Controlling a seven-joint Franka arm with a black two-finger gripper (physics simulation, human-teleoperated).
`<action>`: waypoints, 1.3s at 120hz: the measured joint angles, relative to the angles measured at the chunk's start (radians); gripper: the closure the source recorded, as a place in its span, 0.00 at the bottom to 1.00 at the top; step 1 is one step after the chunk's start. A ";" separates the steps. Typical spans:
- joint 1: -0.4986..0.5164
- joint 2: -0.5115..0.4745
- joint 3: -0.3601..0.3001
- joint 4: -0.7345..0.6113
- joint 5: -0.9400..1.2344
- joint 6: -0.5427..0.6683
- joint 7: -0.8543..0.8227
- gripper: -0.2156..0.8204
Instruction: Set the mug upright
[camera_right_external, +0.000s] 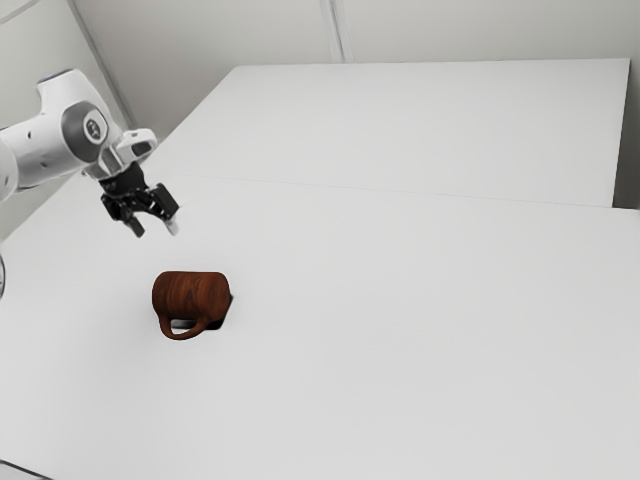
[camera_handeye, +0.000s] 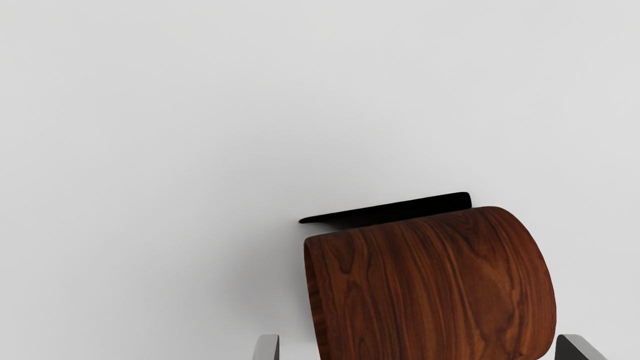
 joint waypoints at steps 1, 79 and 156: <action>0.004 0.002 0.000 0.000 -0.006 -0.001 0.006 0.21; 0.168 0.167 0.064 -0.049 -0.488 -0.218 0.369 0.21; 0.176 0.203 0.100 -0.116 -0.727 -0.380 0.501 0.21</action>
